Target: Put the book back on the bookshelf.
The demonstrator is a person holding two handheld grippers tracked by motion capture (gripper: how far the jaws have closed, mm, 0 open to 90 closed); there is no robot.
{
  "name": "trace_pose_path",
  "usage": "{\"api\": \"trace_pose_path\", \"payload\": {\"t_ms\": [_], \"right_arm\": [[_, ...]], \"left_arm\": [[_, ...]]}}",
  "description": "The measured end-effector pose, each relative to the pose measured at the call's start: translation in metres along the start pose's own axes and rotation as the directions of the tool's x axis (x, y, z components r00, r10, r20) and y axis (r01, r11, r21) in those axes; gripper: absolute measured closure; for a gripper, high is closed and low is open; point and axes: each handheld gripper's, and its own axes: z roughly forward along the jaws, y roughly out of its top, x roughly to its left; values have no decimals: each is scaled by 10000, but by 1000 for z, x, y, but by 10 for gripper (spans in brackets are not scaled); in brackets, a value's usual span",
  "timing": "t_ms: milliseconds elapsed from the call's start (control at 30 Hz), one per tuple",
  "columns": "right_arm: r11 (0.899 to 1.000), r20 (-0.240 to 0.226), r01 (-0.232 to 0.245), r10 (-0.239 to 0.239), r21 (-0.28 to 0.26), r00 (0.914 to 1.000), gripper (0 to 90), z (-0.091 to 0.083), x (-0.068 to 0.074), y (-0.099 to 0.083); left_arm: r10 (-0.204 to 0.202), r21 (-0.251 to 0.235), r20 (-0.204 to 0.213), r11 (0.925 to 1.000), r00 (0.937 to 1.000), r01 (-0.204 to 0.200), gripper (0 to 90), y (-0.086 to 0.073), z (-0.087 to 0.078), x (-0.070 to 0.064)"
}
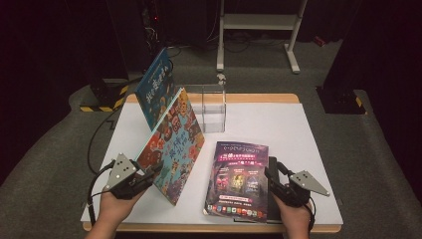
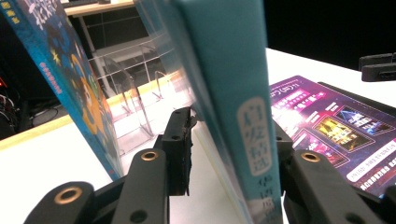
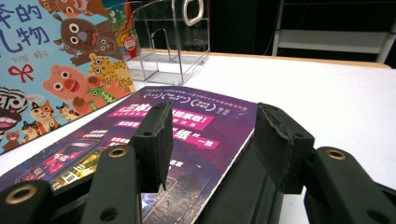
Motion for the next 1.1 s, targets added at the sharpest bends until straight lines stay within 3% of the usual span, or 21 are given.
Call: {"api": "trace_pose_path", "payload": {"t_ms": [100,300,400,467,533,733,967,1100], "right_arm": [[9999,7,-106,106,-22,9999,477,-1,-1,0],[9998,35,-222,221,20,9997,479,-2,-4,-1],[9997,49,-231,230,61,9997,478,-1,-6,-2],[9997,46,-249,248,86,9997,478,-1,-6,-2],[9996,42,-274,273,117,9996,478,0,-6,-3],[9995,-17,-270,270,151,9996,477,1,-6,-4],[9993,-36,-353,353,125,9994,476,0,-7,-5],[9992,-47,-372,373,134,9993,476,1,-7,-5]], "left_arm": [[-140,27,69,9999,9999,140,650,1,-1,6],[-22,81,3,10000,10000,22,685,5,-4,12],[48,9,14,10000,10000,-48,753,8,-5,17],[-112,-112,302,9999,9995,116,796,8,-5,21],[-126,-239,527,9996,9985,139,777,5,-4,21],[-130,-512,477,9986,9988,154,774,0,-5,23],[-612,-754,419,9951,9972,642,769,-2,-4,33],[-673,-804,374,9943,9970,702,762,-3,-3,37]]}}
